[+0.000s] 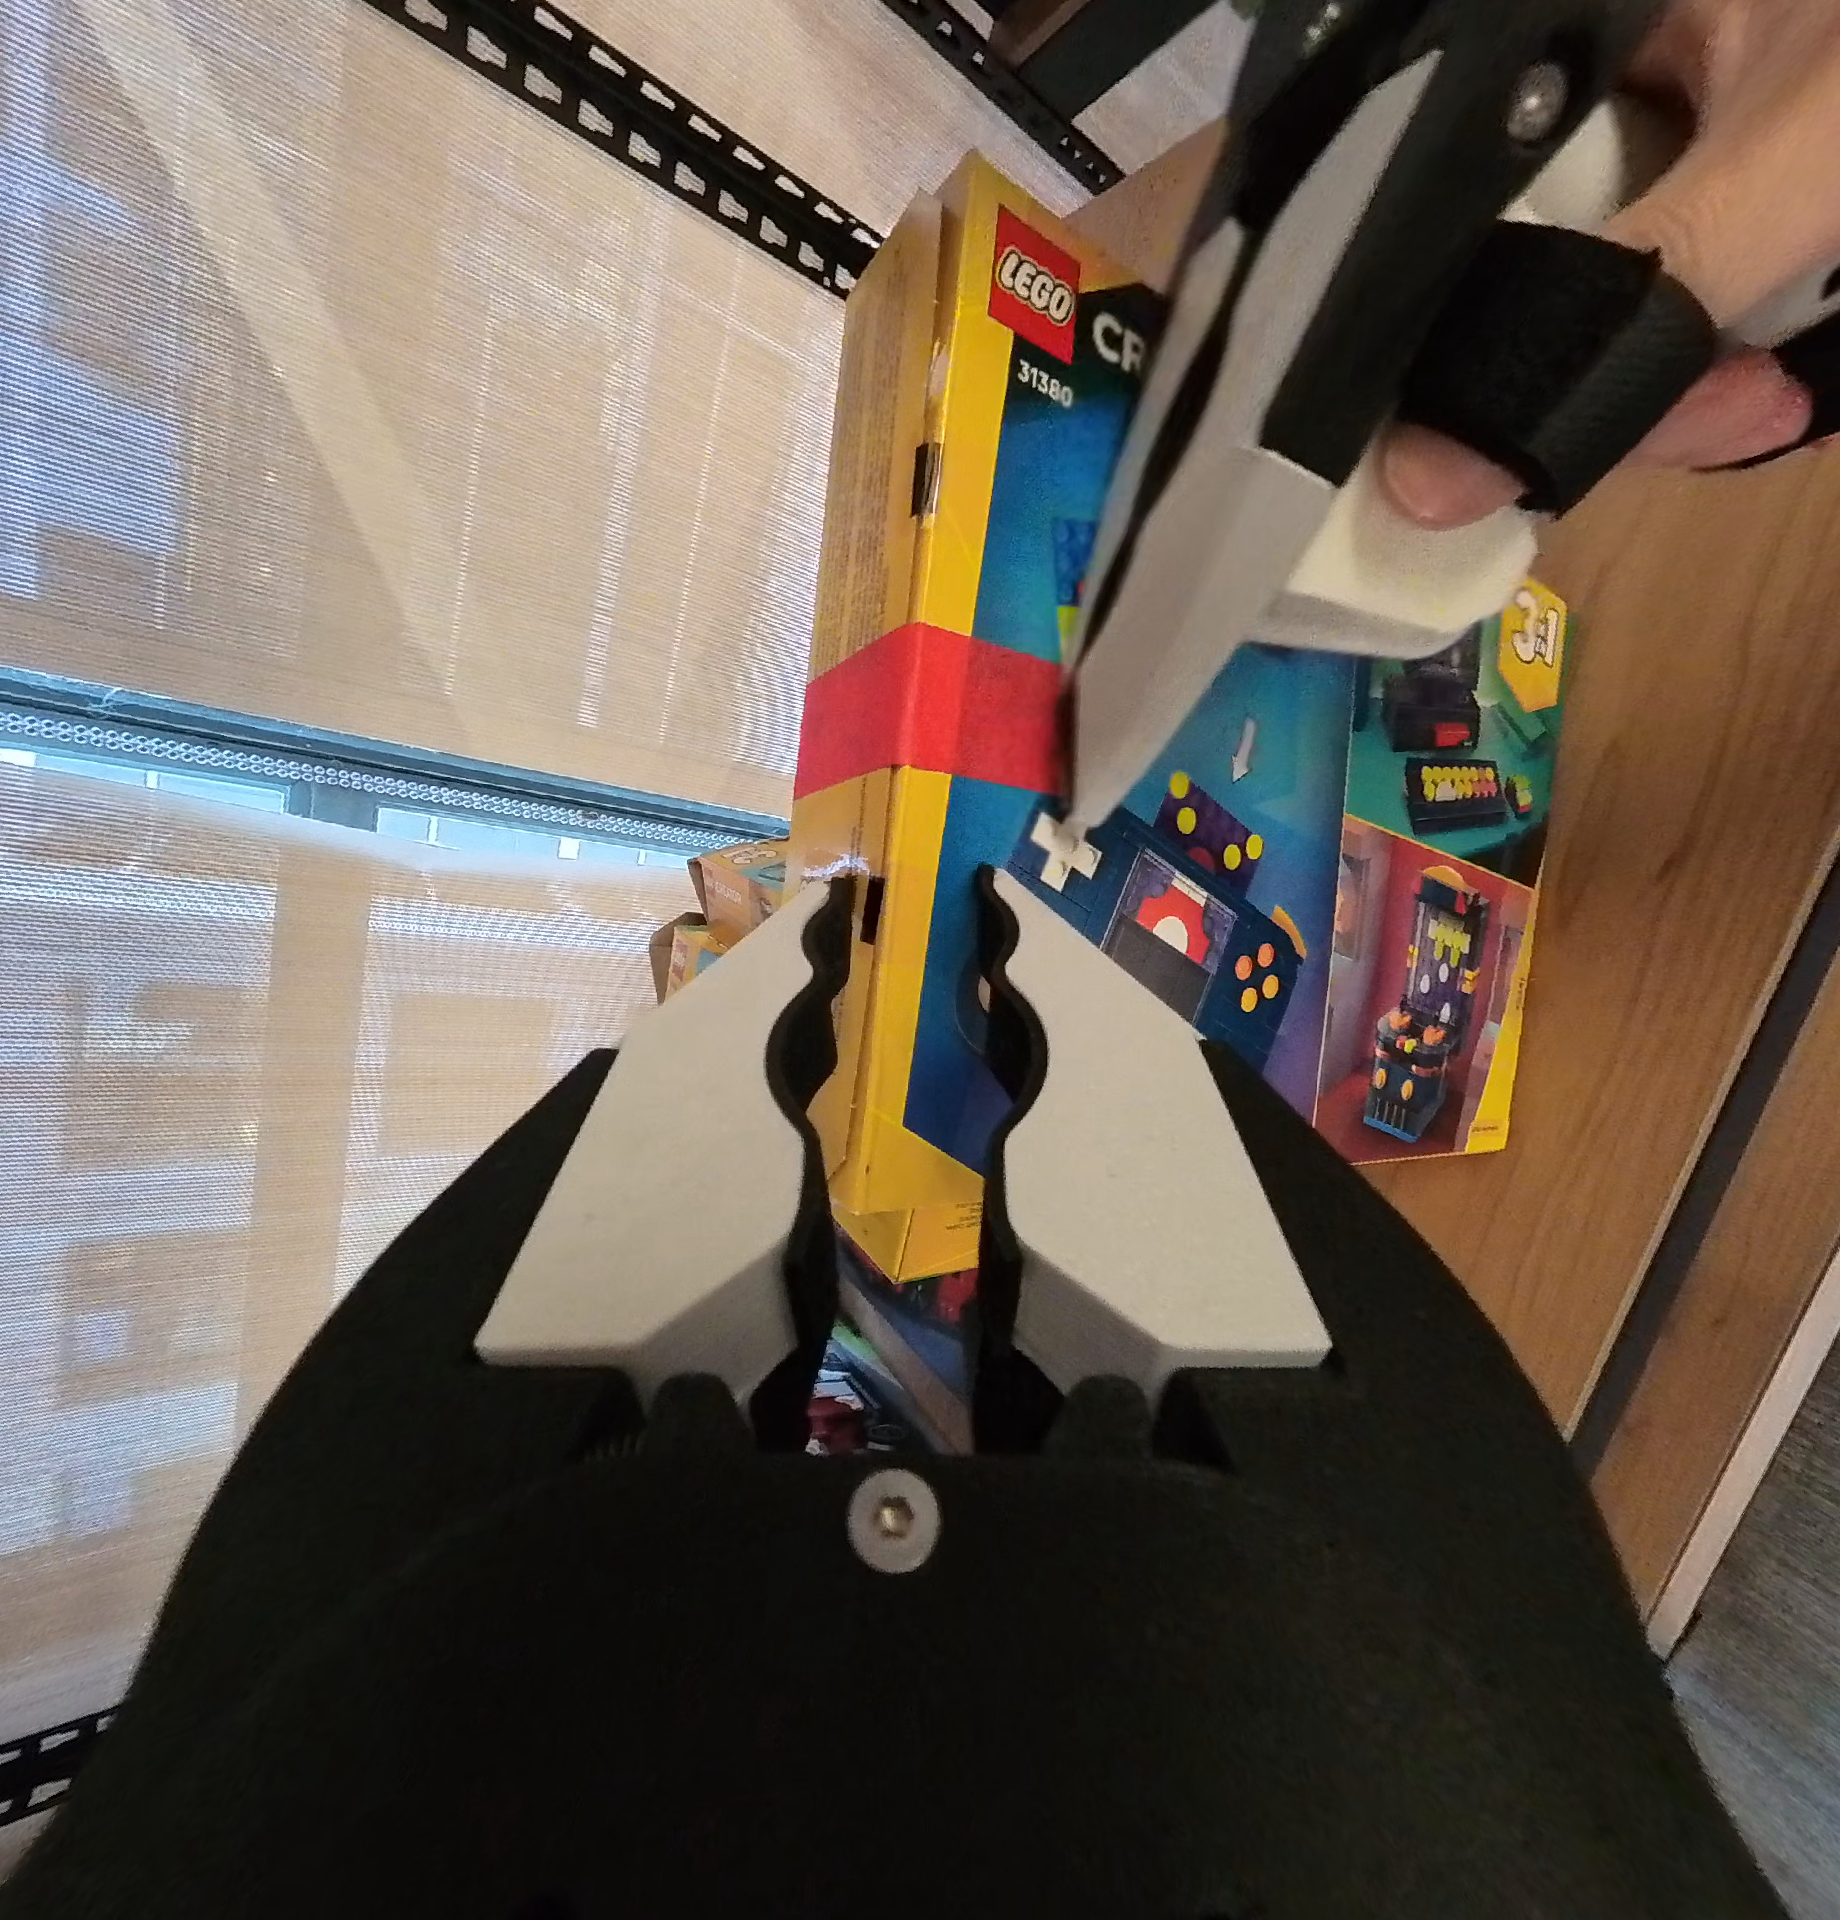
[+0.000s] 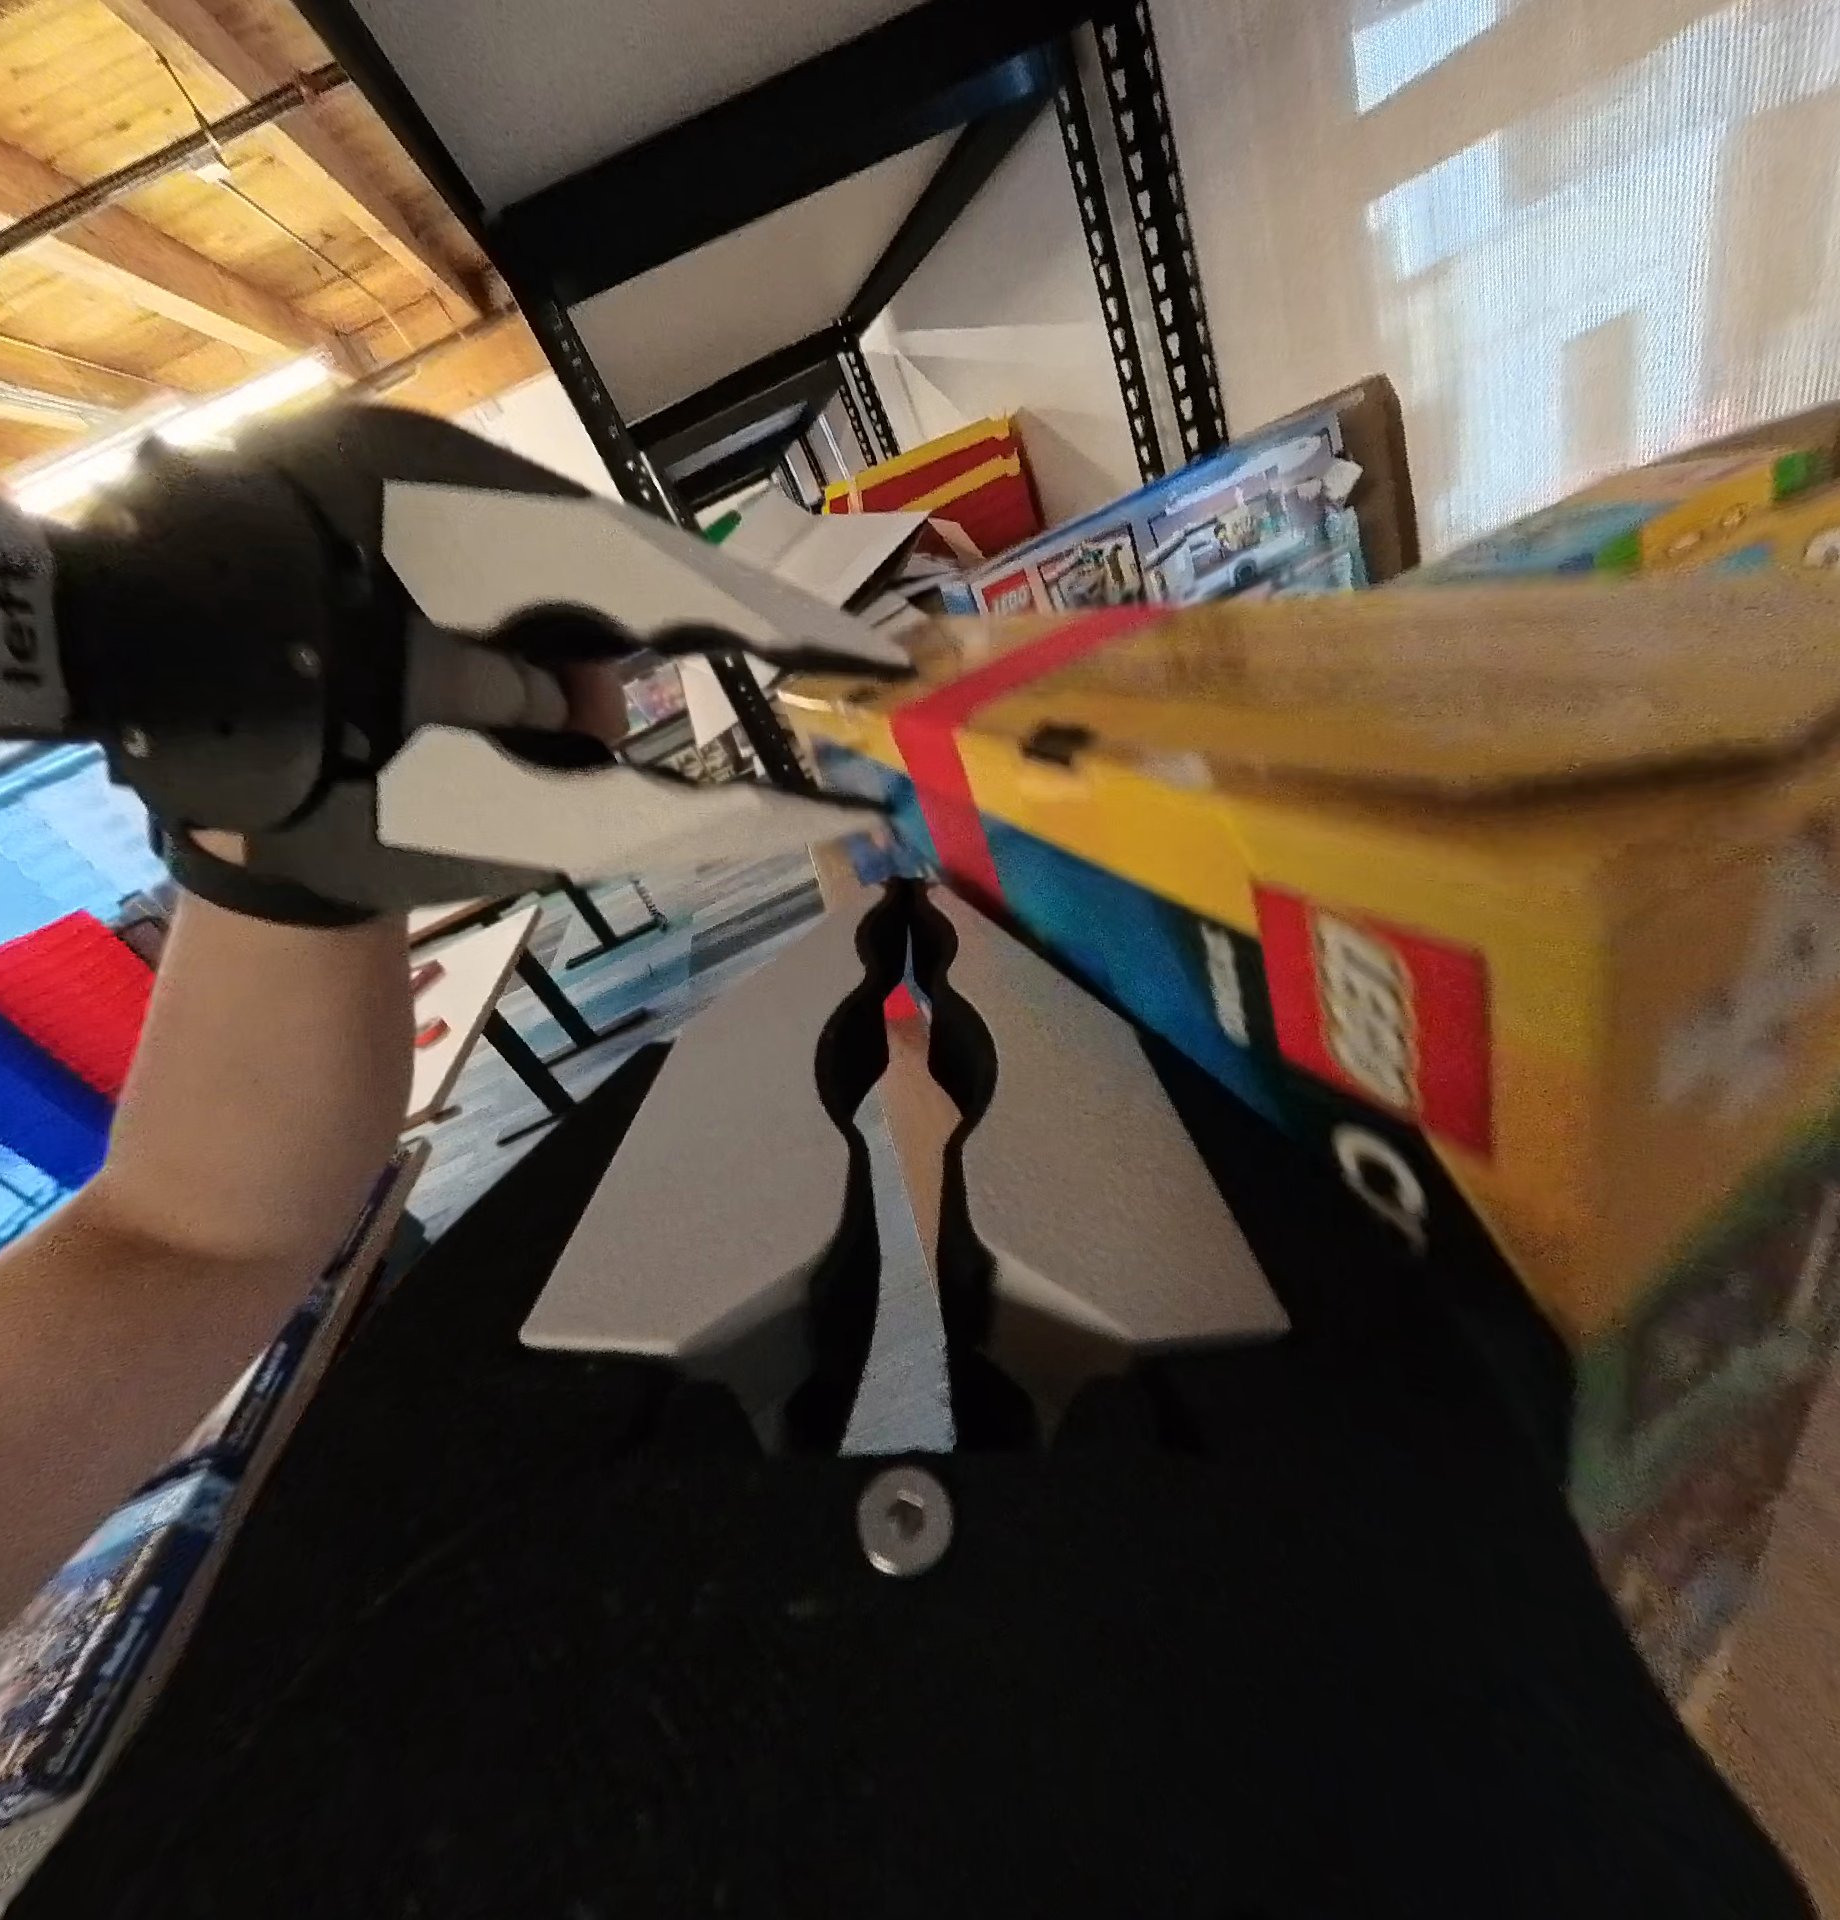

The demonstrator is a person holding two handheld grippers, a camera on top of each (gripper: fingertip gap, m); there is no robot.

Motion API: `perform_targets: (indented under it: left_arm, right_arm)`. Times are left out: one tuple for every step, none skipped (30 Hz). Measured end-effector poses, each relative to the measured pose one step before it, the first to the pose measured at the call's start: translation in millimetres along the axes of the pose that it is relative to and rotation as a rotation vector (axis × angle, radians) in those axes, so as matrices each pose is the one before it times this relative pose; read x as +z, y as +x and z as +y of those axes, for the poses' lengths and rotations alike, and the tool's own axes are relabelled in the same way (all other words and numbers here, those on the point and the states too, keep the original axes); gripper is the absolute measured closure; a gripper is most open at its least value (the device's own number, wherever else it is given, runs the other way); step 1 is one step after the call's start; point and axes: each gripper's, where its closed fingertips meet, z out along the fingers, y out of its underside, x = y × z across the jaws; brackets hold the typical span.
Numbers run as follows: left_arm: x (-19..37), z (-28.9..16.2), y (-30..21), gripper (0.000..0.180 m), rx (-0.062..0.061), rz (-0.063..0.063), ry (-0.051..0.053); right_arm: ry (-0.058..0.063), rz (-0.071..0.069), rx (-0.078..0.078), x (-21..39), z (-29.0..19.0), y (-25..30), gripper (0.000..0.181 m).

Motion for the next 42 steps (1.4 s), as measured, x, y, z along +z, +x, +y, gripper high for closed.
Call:
perform_targets:
  left_arm:
    - [0.44, 0.08, -0.32, 0.157, -0.0013, -0.0029, -0.0007]
    - [0.44, -0.01, -0.33, 0.157, -0.0025, -0.0020, -0.0001]
    - [0.50, -0.10, -0.19, 0.157, 0.0001, -0.0016, -0.0003]
    - [0.46, 0.01, -0.22, 0.157, 0.0006, -0.0018, -0.0025]
    - [0.51, 0.11, -0.24, 0.157, 0.0021, -0.0009, -0.0041]
    - [0.50, 0.12, -0.19, 0.157, 0.0048, -0.0004, -0.0058]
    - [0.45, 0.11, -0.33, 0.157, 0.0060, -0.0004, -0.0074]
    - [0.42, 0.15, -0.20, 0.157, 0.0061, 0.0007, -0.0078]
    - [0.00, 0.02, 0.01, 0.157, 0.0053, 0.0018, -0.0066]
    - [0.05, -0.02, -0.06, 0.157, 0.0038, 0.0008, -0.0054]
    - [-0.02, 0.03, -0.01, 0.157, 0.0029, 0.0001, -0.0033]
    - [0.13, 0.09, -0.01, 0.157, 0.0004, -0.0011, -0.0020]
    - [-0.18, -0.11, 0.13, 0.157, -0.0017, 0.0001, 0.0009]
    - [-0.17, -0.11, 0.07, 0.157, -0.0043, -0.0005, 0.0026]
    - [-0.13, 0.01, 0.10, 0.157, -0.0047, -0.0025, 0.0033]
    - [-0.41, -0.32, 0.30, 0.157, -0.0043, -0.0017, 0.0053]
    - [-0.97, -0.51, 0.80, 0.157, -0.0012, 0.0011, 0.0077]
    - [-0.77, -0.40, 0.67, 0.157, 0.0039, 0.0001, 0.0065]
    - [-0.08, -0.19, 0.12, 0.157, 0.0069, -0.0031, 0.0021]
    - [0.31, 0.31, 0.01, 0.156, 0.0085, -0.0036, -0.0037]
    - [0.29, 0.52, 0.45, 0.155, 0.0122, 0.0003, -0.0092]
    - [0.13, 0.26, 0.13, 0.154, 0.0240, -0.0019, -0.0129]
    - [0.46, 0.08, -0.19, 0.153, 0.0207, -0.0062, -0.0134]
    - [0.68, 0.18, -1.28, 0.154, 0.0015, -0.0097, -0.0115]
    - [0.24, -0.96, -2.66, 0.158, -0.0224, -0.0124, -0.0005]
    - [-0.67, -1.32, -2.21, 0.161, -0.0424, -0.0014, 0.0089]
    - [-1.92, -2.89, -2.24, 0.161, -0.0550, 0.0034, 0.0262]
    - [-3.74, -5.41, -2.49, 0.164, -0.0581, 0.0064, 0.0490]
    - [-5.36, -7.03, -2.27, 0.163, -0.0582, 0.0092, 0.0631]
    - [-6.63, -5.73, -2.19, 0.160, -0.0537, 0.0091, 0.0554]
    - [-8.03, -3.41, -3.90, 0.156, -0.0500, -0.0044, 0.0403]
    - [-9.69, -1.67, -4.64, 0.154, -0.0493, -0.0173, 0.0343]
    - [-11.86, 0.01, -3.40, 0.153, -0.0532, -0.0249, 0.0355]
    - [-14.38, 2.78, -0.90, 0.152, -0.0612, -0.0304, 0.0348]
    - [-16.77, 6.18, 2.96, 0.153, -0.0639, -0.0294, 0.0367]
    - [-19.03, 11.68, 6.40, 0.154, -0.0662, -0.0309, 0.0316]
    - [-21.29, 18.11, 9.77, 0.154, -0.0691, -0.0305, 0.0243]
    - [-23.12, 23.19, 13.78, 0.155, -0.0632, -0.0180, 0.0271]
    - [-24.86, 28.06, 15.52, 0.156, -0.0667, -0.0174, 0.0260]
    - [-27.16, 32.51, 14.39, 0.158, -0.0729, -0.0267, 0.0204]
    - [-28.81, 36.43, 11.13, 0.161, -0.0817, -0.0376, 0.0096]
    - [-28.88, 37.52, 6.08, 0.166, -0.1080, -0.0505, 0.0047]
  right_arm:
    - [0.0012, -0.0094, 0.0179, -3.20, 6.29, 3.75, 0.181]
    - [0.0166, -0.0233, 0.0265, -3.42, 2.73, 2.52, 0.181]
    - [0.0287, -0.0394, 0.0225, -3.04, -1.97, -0.07, 0.181]
    - [0.0229, -0.0497, 0.0287, -2.32, -4.11, -2.13, 0.181]
    - [0.0252, -0.0428, 0.0299, -2.36, -6.53, -2.33, 0.181]
    - [0.0318, -0.0119, 0.0256, -2.13, -8.77, -0.18, 0.181]
    - [0.0277, 0.0025, 0.0091, -0.84, -9.09, -0.52, 0.181]
    - [0.0100, 0.0075, -0.0068, 1.17, -7.26, -1.71, 0.181]
    - [-0.0145, 0.0156, -0.0225, 3.03, -3.73, -2.12, 0.181]
    - [-0.0279, 0.0300, -0.0359, 4.33, -1.44, -0.99, 0.181]
    - [-0.0290, 0.0333, -0.0415, 5.17, -0.99, -1.06, 0.181]
    - [-0.0312, 0.0207, -0.0342, 5.13, -0.23, -2.39, 0.181]
    - [-0.0347, 0.0136, -0.0159, 4.35, 0.65, -1.91, 0.181]
    - [-0.0229, 0.0075, -0.0007, 1.71, -0.17, -0.91, 0.181]
    - [-0.0007, 0.0077, 0.0099, -2.20, -1.97, 1.15, 0.181]
    - [0.0199, 0.0130, 0.0189, -6.54, -3.24, 3.21, 0.181]
    - [0.0389, 0.0155, 0.0210, -10.35, -4.65, 3.71, 0.181]
    - [0.0646, -0.0052, -0.0056, -12.56, -8.48, -0.64, 0.181]
    - [0.0761, -0.0327, -0.0336, -12.04, -11.27, -7.33, 0.181]
    - [0.0511, -0.0352, -0.0469, -8.60, -9.74, -8.97, 0.181]
    - [0.0130, -0.0063, -0.0481, -4.34, -5.52, -4.88, 0.181]
    - [-0.0190, 0.0151, -0.0505, -0.42, -1.46, -0.98, 0.181]
    - [-0.0460, 0.0209, -0.0454, 1.88, 2.71, 0.90, 0.181]
    - [-0.0537, 0.0175, -0.0322, 2.28, 4.31, 1.13, 0.181]
    - [-0.0312, 0.0090, -0.0225, 1.32, 2.39, 0.12, 0.181]
    - [-0.0067, 0.0000, -0.0134, -0.42, 0.09, -1.15, 0.181]
    - [0.0069, -0.0033, -0.0056, -2.28, -0.88, -1.03, 0.181]
    - [0.0132, -0.0009, 0.0004, -3.69, -1.01, 0.01, 0.181]
    - [0.0176, 0.0033, 0.0034, -4.59, -0.95, 1.65, 0.181]
    - [0.0174, 0.0047, 0.0049, -5.03, -0.45, 2.77, 0.181]
    - [0.0112, 0.0023, 0.0039, -5.07, 0.58, 3.17, 0.181]
    - [0.0053, -0.0016, 0.0018, -5.32, 1.56, 2.34, 0.180]
    - [-0.0036, -0.0060, 0.0014, -5.75, 3.62, 0.66, 0.176]
    - [-0.0123, -0.0081, -0.0008, -6.80, 6.22, -1.26, 0.172]
    - [-0.0154, -0.0054, -0.0047, -8.05, 8.48, -3.04, 0.168]
    - [-0.0167, -0.0083, -0.0107, -9.45, 11.03, -5.87, 0.164]
    - [-0.0170, -0.0123, -0.0176, -9.95, 13.95, -9.02, 0.161]
    - [-0.0133, -0.0138, -0.0139, -9.49, 16.55, -11.80, 0.160]
    - [-0.0254, -0.0274, -0.0045, -9.27, 20.22, -17.19, 0.155]
    - [-0.0408, -0.0394, -0.0163, -10.03, 23.33, -22.61, 0.153]
    - [-0.0352, -0.0119, -0.0459, -10.05, 23.96, -21.38, 0.154]
    - [-0.0445, 0.0248, -0.0711, -10.93, 24.59, -17.53, 0.154]
